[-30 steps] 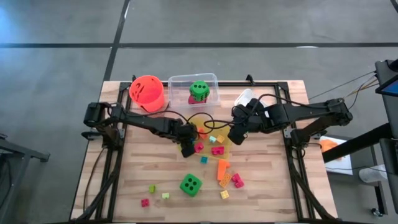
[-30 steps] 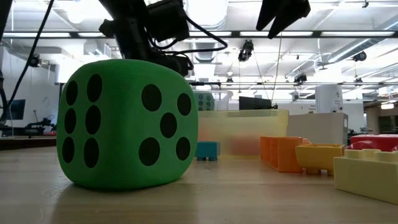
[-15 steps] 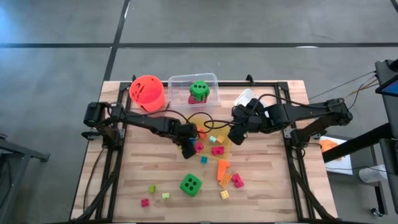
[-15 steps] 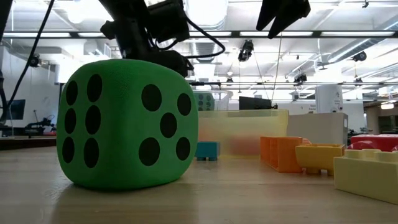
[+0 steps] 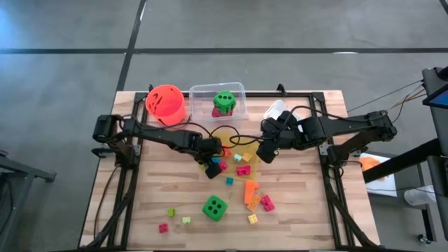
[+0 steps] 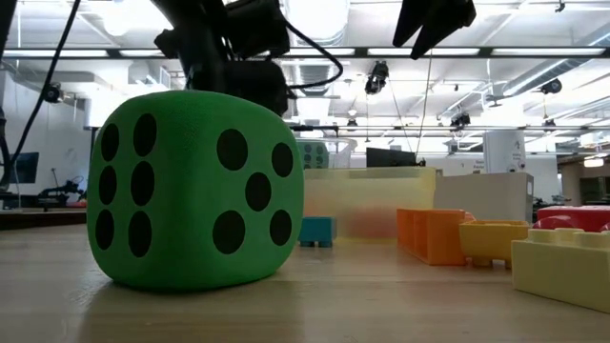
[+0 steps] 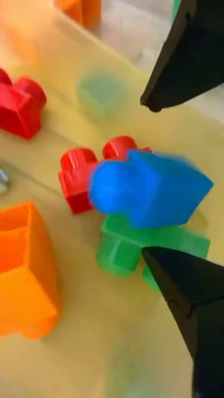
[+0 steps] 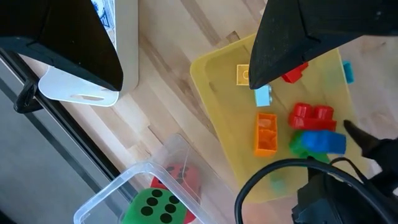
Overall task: Pick & Place Toys
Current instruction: Put the blue game piece into the yellow bin
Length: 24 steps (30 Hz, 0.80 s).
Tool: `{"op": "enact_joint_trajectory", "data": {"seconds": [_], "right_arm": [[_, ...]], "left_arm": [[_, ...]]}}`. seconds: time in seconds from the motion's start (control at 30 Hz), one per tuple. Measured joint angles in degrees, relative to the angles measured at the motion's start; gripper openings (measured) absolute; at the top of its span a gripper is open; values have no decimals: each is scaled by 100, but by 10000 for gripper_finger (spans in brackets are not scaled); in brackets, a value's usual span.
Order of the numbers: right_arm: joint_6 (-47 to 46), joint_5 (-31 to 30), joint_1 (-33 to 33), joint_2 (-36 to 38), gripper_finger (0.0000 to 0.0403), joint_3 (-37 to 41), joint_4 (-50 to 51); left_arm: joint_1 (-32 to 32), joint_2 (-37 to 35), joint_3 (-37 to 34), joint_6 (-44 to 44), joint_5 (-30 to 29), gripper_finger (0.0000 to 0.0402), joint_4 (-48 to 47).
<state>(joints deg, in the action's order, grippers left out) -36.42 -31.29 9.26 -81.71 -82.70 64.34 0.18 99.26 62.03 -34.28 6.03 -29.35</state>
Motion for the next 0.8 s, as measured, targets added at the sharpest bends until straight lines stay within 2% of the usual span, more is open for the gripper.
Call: {"op": "enact_joint_trajectory", "data": {"seconds": [0.17, 0.37, 0.63, 0.8], "right_arm": [[0, 0, 2, 0, 343, 0, -2], [-42, 31, 2, 0, 343, 0, 7], [-95, 87, 135, 0, 343, 0, 28], [-213, 90, 188, -2, 343, 0, 61]], "left_arm": [[29, -186, 186, -24, 15, 397, 16], [33, -420, 412, -30, -44, 397, -58], [33, -931, 348, -635, -1012, 397, -919], [51, -1320, -79, -1502, -1436, 397, -1348]]}}
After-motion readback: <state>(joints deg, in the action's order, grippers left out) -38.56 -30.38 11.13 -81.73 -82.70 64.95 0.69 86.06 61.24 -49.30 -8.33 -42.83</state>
